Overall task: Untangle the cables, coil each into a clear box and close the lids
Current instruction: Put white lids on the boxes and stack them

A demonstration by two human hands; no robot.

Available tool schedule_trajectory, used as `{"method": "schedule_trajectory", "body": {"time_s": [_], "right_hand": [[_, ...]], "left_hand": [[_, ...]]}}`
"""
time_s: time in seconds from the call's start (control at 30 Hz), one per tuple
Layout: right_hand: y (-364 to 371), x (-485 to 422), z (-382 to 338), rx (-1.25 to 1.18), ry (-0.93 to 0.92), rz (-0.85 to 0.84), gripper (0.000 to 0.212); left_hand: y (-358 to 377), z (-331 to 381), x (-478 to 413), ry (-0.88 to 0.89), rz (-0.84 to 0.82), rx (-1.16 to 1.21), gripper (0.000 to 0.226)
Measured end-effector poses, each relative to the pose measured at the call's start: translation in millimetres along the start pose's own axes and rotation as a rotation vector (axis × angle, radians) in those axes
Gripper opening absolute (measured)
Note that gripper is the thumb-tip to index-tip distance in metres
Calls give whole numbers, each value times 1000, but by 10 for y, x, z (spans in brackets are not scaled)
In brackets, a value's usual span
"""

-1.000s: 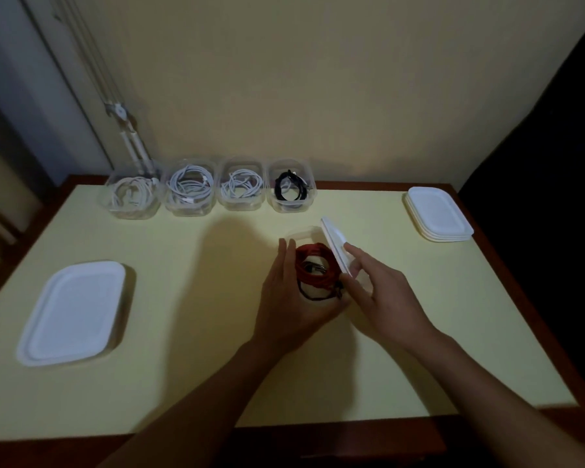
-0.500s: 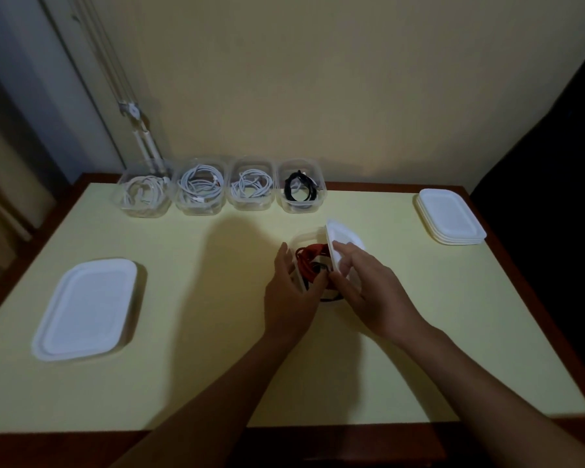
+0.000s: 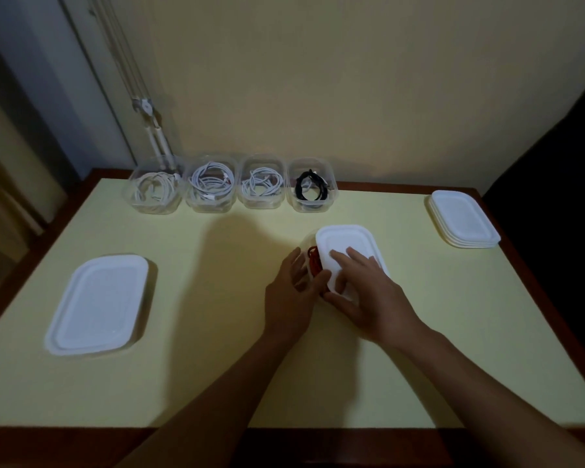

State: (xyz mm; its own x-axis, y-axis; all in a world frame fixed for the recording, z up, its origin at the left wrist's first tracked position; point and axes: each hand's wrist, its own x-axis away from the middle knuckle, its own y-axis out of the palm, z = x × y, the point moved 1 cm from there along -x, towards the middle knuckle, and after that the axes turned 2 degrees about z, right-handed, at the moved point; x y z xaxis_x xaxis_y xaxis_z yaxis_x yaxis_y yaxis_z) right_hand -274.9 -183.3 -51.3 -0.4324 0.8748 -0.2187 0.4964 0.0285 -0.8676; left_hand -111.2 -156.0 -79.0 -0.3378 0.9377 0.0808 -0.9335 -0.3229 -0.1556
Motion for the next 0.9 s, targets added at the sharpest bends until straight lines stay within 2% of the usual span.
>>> {"method": "schedule_trajectory", "body": {"time_s": [0.07, 0.17, 0.23, 0.4, 0.6, 0.9], "right_hand": [[2, 31, 7, -8, -10, 7, 59], [8, 98, -3, -38, -29, 43, 63], [6, 125, -4, -35, -19, 52, 60], [58, 120, 1, 16, -20, 65, 68], [63, 75, -21, 44, -8, 58, 60], [8, 67, -150, 80, 19, 53, 59]], "left_hand": [[-8, -1, -14, -15, 17, 3, 67], [22, 9, -46, -42, 112, -44, 42], [57, 8, -68, -42, 182, -32, 35], [68, -29, -68, -23, 219, 12, 27], [-21, -11, -100, -49, 160, 43, 19], [22, 50, -105, -100, 230, 61, 16]]}}
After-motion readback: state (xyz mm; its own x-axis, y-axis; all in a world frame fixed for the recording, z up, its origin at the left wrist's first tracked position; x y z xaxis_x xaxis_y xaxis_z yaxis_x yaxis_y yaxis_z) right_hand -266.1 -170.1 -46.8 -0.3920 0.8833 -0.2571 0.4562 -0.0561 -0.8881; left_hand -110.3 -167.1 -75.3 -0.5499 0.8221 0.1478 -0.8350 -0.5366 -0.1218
